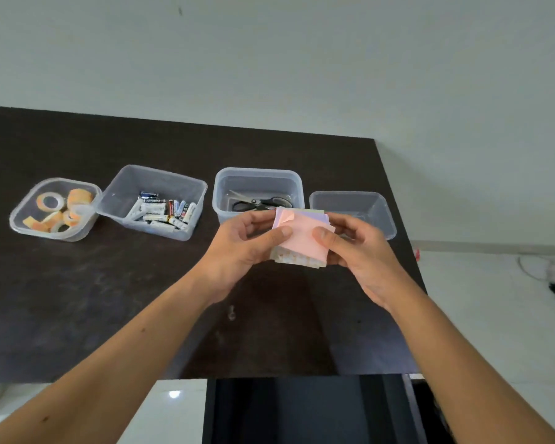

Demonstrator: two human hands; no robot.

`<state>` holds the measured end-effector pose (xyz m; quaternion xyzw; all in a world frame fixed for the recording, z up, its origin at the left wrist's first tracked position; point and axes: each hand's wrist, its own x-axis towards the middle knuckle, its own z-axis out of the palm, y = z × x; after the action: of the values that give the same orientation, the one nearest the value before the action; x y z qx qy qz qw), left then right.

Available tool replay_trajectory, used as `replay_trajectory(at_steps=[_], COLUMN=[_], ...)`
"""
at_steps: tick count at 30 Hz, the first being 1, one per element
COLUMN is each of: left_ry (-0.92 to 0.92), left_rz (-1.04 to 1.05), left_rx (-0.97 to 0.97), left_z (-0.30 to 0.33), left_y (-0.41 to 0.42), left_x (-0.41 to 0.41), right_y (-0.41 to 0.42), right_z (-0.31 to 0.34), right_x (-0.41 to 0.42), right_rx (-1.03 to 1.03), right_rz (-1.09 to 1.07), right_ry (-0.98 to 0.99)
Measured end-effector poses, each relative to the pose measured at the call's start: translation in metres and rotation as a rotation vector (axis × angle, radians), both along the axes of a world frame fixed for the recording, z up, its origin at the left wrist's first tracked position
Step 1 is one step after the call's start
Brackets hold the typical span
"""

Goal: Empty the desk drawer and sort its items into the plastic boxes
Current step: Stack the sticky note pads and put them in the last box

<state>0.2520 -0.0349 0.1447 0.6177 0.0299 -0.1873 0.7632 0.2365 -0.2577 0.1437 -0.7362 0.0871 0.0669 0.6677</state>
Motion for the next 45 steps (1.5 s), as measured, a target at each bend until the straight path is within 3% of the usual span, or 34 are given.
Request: replay_trajectory(at_steps=[7,21,38,45], left_ry=[-0.047,-0.068,0.001,0.023], left_rz=[-0.085,0.012,-0.107,-0.070], left_rx=[0.092,0.292,0.480,0.542], left_z=[-0.003,-0.043,-0.057,-0.060], left_y=[-0.073,-0.144,-0.149,-0.154], left_x=[0.029,0.076,0.094,0.099], right_y=[-0.067,-0.114,-0.126,-0.122], right_z=[-0.008,-0.034,-0.046,-0.049], right_x=[0.030,0.091,0.110,0.109], right_rx=[-0.045,-0.070,-0.539,-0.585], right_rz=[-0.071,-0.009,0.215,0.191], right_ry=[0.030,0.069,0.057,0.007])
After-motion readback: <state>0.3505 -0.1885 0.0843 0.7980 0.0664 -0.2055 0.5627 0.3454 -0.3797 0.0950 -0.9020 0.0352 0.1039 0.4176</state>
